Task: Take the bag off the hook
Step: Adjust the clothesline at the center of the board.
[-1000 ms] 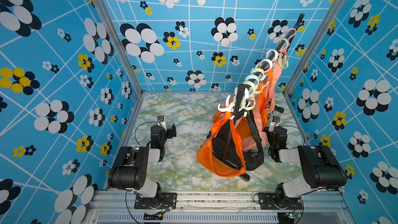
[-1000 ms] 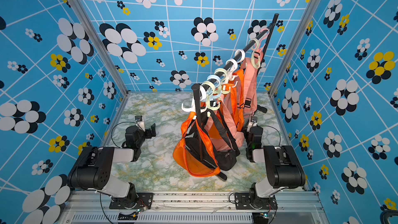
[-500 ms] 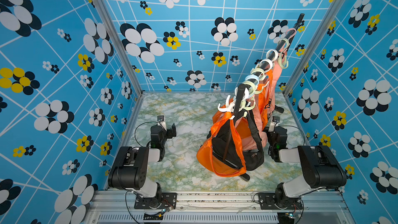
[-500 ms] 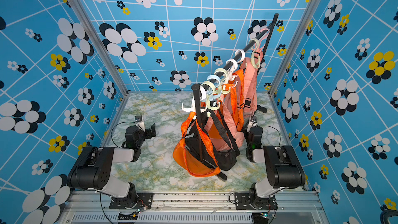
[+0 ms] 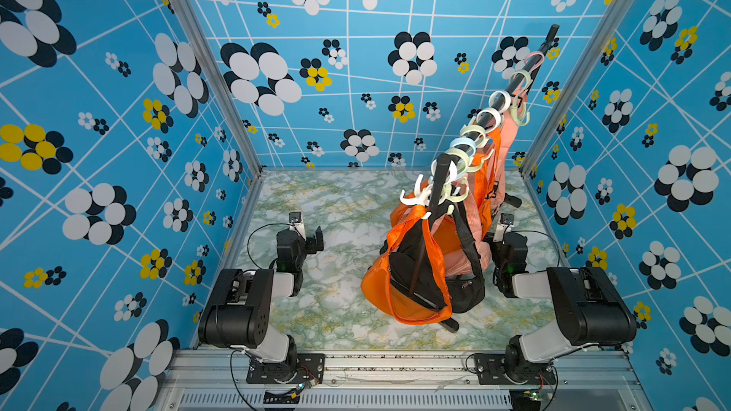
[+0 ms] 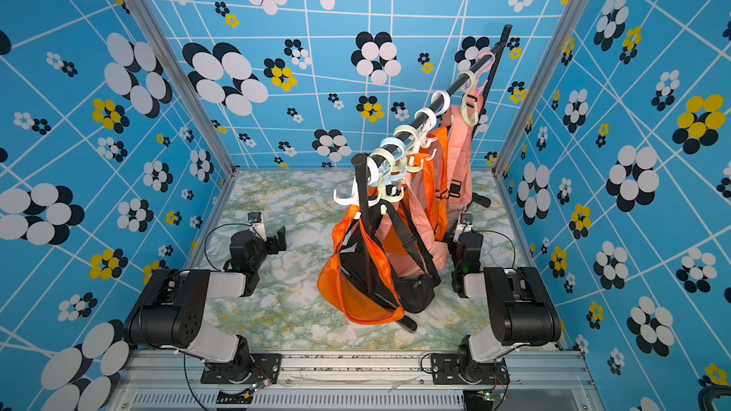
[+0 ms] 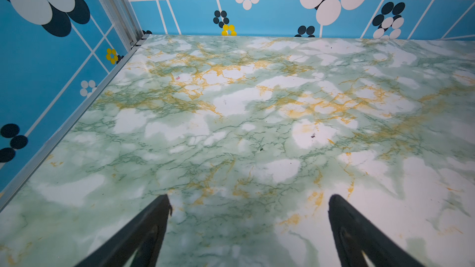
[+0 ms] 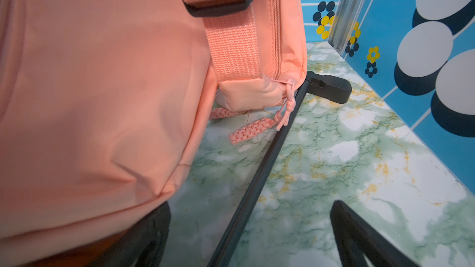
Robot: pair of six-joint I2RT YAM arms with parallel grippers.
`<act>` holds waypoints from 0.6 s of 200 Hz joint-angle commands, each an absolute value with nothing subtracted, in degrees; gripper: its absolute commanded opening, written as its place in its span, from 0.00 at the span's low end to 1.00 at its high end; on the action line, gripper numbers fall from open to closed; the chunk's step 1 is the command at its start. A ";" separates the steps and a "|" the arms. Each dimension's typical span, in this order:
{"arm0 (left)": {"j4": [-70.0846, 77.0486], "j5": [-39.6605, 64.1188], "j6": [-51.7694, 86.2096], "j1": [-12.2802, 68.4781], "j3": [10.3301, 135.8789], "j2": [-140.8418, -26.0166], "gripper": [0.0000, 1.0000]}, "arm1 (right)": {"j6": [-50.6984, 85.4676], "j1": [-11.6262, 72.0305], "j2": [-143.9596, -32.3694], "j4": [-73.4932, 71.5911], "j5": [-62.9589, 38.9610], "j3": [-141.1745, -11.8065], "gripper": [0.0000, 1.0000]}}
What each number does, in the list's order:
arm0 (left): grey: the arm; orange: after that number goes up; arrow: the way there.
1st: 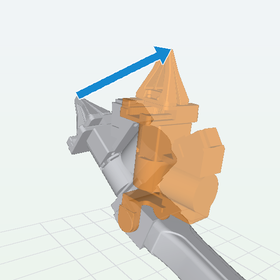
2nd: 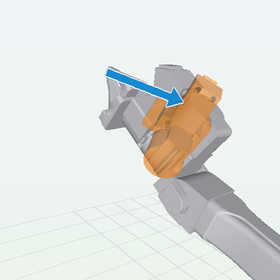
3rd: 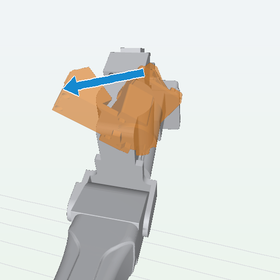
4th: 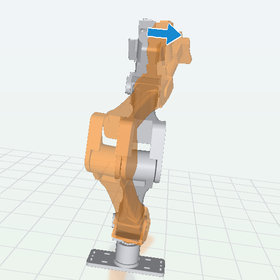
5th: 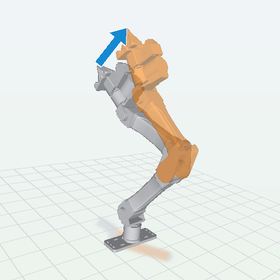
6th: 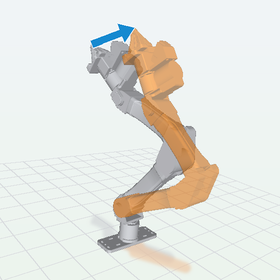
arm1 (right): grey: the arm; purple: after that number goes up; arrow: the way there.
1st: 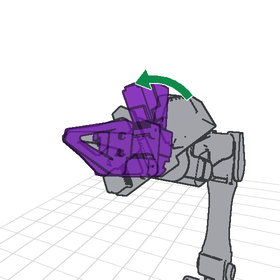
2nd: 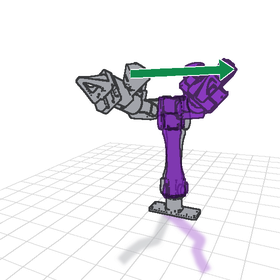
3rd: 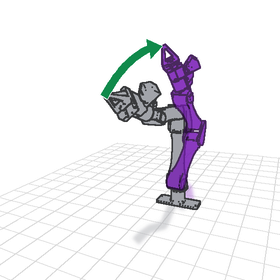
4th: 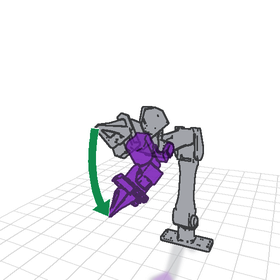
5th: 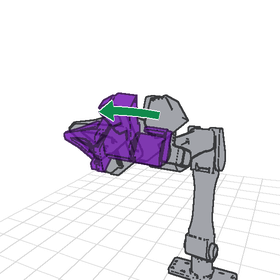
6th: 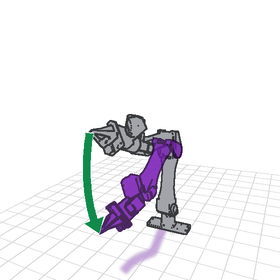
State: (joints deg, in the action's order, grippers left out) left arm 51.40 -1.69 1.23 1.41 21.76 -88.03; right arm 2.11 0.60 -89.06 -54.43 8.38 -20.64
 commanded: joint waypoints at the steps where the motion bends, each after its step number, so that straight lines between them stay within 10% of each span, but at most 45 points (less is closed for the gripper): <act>1: 53.70 -5.89 0.55 2.45 19.71 -84.53 0.99 | 1.91 0.59 -89.07 -53.40 8.35 -21.87 0.99; 77: 8.91 -30.39 22.30 2.51 32.76 -52.15 0.99 | 14.36 1.04 -66.94 -15.61 21.03 -32.09 0.99; 120: -3.23 -24.09 29.96 2.62 41.97 -42.62 0.99 | 20.55 2.28 -58.11 1.54 25.20 -39.81 0.99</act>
